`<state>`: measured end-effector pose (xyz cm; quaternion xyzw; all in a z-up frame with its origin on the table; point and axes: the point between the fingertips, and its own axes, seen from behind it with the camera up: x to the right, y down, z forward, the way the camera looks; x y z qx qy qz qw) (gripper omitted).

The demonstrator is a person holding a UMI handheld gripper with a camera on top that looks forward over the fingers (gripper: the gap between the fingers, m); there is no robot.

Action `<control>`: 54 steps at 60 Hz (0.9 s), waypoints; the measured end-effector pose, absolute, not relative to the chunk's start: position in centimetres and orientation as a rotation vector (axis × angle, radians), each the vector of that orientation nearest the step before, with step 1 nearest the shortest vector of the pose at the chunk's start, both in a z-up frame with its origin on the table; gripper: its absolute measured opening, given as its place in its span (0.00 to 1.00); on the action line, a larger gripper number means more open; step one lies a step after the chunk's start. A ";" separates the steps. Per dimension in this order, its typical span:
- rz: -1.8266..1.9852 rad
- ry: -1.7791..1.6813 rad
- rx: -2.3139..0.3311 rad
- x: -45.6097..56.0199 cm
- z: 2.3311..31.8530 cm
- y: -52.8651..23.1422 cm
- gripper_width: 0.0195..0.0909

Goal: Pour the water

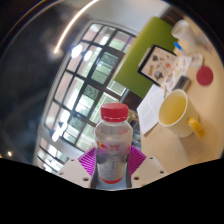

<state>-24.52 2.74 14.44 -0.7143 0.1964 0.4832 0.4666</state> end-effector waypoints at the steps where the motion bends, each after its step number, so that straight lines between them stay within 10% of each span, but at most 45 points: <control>1: 1.246 0.532 -1.734 -24.4 14.8 3.2 0.27; 34: 1.909 1.265 -1.178 -18.4 16.9 10.4 0.27; 54: 0.831 0.203 -1.513 -14.6 24.5 8.2 0.27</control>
